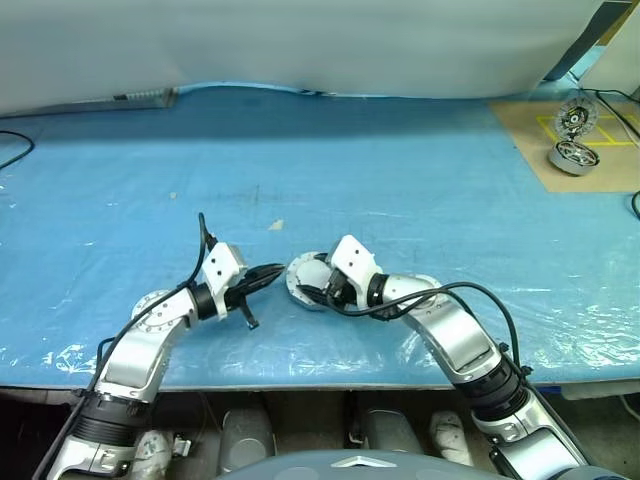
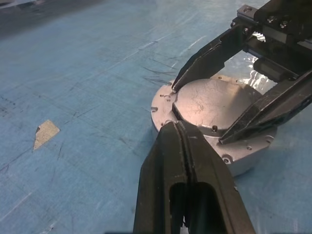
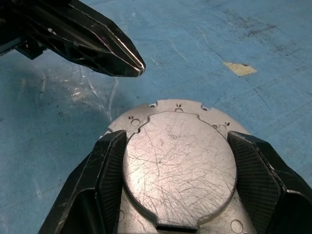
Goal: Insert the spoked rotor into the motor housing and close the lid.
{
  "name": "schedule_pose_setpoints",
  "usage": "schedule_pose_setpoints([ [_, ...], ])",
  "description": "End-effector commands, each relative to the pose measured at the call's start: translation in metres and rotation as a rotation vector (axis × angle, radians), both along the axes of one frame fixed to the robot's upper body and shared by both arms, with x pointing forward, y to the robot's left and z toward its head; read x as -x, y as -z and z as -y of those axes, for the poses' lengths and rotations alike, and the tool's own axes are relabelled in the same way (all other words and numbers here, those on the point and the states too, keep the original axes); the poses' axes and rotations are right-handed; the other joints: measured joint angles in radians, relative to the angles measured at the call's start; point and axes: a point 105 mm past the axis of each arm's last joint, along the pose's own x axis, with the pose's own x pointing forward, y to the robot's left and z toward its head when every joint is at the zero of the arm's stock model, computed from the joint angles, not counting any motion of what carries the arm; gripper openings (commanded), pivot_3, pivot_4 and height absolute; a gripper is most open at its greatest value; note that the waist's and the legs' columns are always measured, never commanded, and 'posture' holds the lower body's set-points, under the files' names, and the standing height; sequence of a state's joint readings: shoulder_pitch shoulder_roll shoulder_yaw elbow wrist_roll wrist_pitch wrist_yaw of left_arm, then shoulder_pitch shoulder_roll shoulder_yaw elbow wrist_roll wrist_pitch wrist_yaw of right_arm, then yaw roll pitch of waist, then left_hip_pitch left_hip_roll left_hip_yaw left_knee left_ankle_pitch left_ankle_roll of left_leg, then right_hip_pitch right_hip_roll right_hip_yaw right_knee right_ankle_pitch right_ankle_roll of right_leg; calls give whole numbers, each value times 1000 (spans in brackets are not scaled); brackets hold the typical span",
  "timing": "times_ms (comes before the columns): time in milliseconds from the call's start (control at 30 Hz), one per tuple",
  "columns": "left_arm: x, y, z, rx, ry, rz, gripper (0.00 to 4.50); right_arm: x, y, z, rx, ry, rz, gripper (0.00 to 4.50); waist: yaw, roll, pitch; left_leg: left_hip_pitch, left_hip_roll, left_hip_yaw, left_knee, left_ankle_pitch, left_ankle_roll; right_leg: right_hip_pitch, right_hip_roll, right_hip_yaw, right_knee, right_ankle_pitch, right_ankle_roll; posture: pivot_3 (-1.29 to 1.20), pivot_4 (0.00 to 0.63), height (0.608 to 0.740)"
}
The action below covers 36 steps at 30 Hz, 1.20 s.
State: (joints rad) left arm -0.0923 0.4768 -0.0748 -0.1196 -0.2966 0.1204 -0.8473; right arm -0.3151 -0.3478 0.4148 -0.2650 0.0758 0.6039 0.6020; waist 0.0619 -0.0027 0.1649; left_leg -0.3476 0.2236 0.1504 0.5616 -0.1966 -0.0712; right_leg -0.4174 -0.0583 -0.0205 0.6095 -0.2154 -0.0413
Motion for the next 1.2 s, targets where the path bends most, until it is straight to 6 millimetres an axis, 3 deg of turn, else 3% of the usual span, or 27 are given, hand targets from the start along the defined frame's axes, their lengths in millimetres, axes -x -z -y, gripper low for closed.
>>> schedule_pose_setpoints([
  [33, 0, -13, -1, 9, 3, 43, 0, -4, 20, 8, 60, 61, -57, 2961, 0, 0, 0, 0, 0, 0, 0, 0, 0, 0, 0, 0, 0, 0, 0, 0, 150, 740],
  [300, -17, -32, 6, 89, -78, 28, 0, -2, 23, 7, 70, 47, -70, 2961, -2, 0, 0, 0, 0, 0, 0, 0, 0, 0, 0, 0, 0, 0, 0, 0, 150, 740],
  [433, -23, -42, -17, 148, -197, -106, 0, -4, 24, 9, 76, 47, -69, 2961, -16, 1, 0, 0, 0, 0, 0, 0, 0, 0, 0, 0, 0, 3, -4, 0, 150, 740],
  [567, -22, -56, -14, 157, -113, -181, 0, -4, 26, 10, 80, 46, -71, 2961, -17, 1, 0, -1, -1, 0, 0, 0, 0, 0, 0, 0, 0, 3, -5, 0, 150, 740],
  [667, -18, -52, -15, 122, -43, -223, 0, -4, 26, 10, 80, 47, -70, 2961, -17, 1, 0, -1, -1, 0, 0, 0, 0, 0, 0, 0, -1, 0, 0, 0, 150, 740],
  [867, -12, -26, -29, -54, 59, -243, 0, -5, 27, 10, 80, 53, -68, 2961, -17, 1, 0, -1, -1, 0, -1, 0, 0, 0, 0, 0, -1, 0, -1, 0, 150, 740],
  [1200, -32, -14, -23, -117, 149, -133, 0, -5, 28, 11, 84, 54, -69, 2961, -16, 1, 0, 1, -1, 0, -1, 0, 0, 1, 0, 0, -1, 0, 0, 0, 150, 740],
])
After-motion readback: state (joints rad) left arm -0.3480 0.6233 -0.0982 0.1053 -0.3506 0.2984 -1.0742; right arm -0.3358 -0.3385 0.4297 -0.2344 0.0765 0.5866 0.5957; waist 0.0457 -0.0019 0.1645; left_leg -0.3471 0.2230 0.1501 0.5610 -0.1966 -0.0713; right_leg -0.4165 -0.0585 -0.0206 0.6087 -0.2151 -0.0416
